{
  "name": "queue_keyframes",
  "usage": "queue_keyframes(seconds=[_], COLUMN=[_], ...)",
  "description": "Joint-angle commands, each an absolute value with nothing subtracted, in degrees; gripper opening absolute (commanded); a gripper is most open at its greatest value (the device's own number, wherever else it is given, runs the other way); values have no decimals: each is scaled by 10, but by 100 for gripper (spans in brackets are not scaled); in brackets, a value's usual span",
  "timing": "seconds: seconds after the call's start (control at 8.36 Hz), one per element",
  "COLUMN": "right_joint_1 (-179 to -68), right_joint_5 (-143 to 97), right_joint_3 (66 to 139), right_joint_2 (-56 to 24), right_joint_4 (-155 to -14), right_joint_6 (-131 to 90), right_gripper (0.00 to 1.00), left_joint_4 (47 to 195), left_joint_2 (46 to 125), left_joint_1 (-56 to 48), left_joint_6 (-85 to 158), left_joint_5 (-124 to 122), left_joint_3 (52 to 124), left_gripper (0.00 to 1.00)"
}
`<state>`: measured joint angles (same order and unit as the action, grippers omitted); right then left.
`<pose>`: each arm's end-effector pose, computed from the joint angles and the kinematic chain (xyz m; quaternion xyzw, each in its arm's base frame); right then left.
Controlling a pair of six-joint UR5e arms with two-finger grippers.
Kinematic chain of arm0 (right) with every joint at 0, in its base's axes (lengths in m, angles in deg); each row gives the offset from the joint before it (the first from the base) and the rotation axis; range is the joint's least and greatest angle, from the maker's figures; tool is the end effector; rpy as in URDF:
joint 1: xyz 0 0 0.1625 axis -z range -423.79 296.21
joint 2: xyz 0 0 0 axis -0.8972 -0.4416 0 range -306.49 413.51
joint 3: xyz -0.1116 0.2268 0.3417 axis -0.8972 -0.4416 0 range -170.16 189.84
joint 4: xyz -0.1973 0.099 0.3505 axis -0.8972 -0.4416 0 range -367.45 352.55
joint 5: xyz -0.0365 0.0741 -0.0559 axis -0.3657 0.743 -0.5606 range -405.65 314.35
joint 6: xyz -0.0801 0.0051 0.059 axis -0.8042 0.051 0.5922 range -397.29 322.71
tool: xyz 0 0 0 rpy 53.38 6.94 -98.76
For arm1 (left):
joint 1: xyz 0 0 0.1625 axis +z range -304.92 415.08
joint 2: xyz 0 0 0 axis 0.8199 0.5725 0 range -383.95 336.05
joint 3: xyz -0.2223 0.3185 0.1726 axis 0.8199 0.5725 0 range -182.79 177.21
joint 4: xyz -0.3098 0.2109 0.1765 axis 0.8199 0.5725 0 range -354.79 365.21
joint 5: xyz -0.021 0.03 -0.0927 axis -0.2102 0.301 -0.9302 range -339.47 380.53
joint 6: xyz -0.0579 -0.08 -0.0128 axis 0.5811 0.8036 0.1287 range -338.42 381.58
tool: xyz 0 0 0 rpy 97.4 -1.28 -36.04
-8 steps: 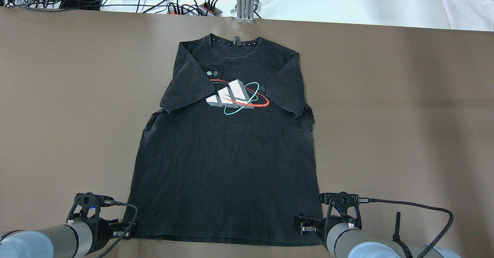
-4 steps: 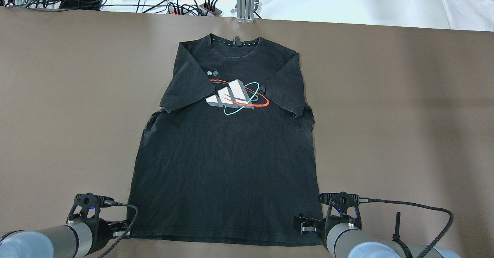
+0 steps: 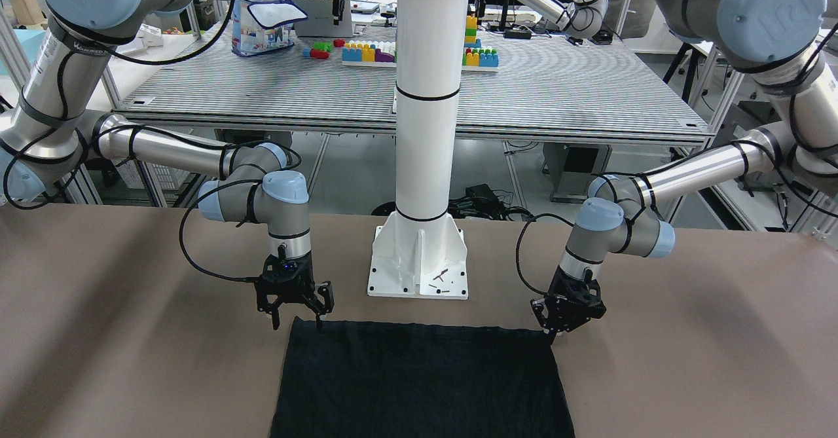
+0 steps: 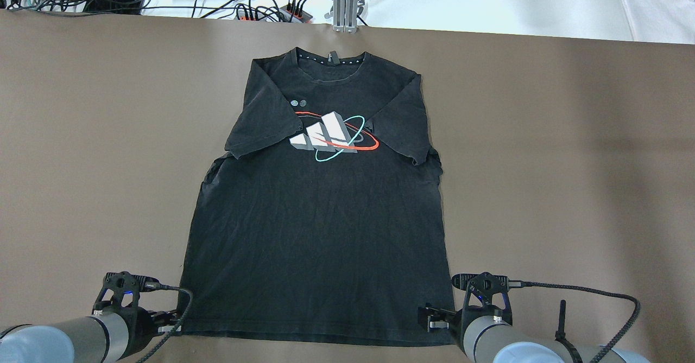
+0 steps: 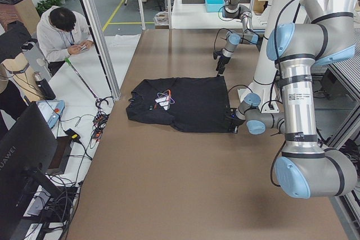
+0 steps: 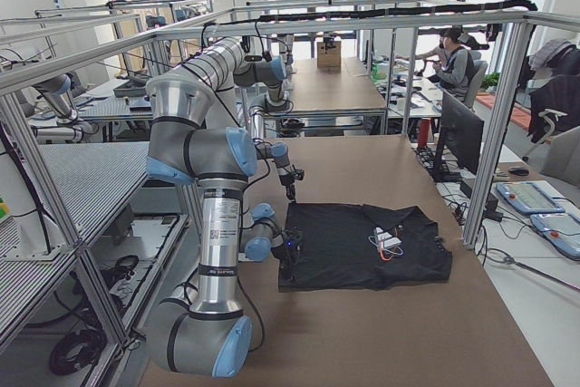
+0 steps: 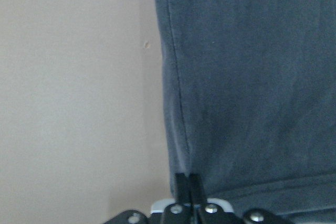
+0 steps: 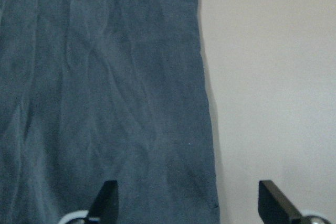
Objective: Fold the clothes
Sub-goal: 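Grasp the hem corners with both grippers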
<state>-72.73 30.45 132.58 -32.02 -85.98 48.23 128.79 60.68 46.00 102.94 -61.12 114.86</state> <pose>-0.4537 -0.2305 0.3380 0.1573 -0.3934 0.0850 0.9018 0.4316 -0.2186 0.4097 0.1355 0.4517 -0.0375 0.8810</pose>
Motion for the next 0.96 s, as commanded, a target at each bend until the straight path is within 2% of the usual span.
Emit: queue_keyframes(seconds=[0.0,0.12,0.36,0.48,0.84], right_joint_1=[-714,-700,-683,-678,-674], right_joint_5=[299,297,288,288,288], right_joint_3=[1319,1320,1320,1320,1319], right_joint_2=[-344,-347,-348,-350,-353], right_joint_4=[-859,-859,-859,-859,-859], right_joint_6=[483,489,514,514,514], right_gripper=[91,79,50,46,47], left_joint_4=[1288,1288,1288,1288,1288], left_joint_2=[607,608,609,610,612], left_joint_1=[460,460,460,460,460], left_joint_6=[1030,1029,1030,1029,1029], left_joint_5=[-611,-611,-611,-611,-612], left_joint_3=[1149,1150,1149,1150,1150], left_gripper=[0,0,0,0,0])
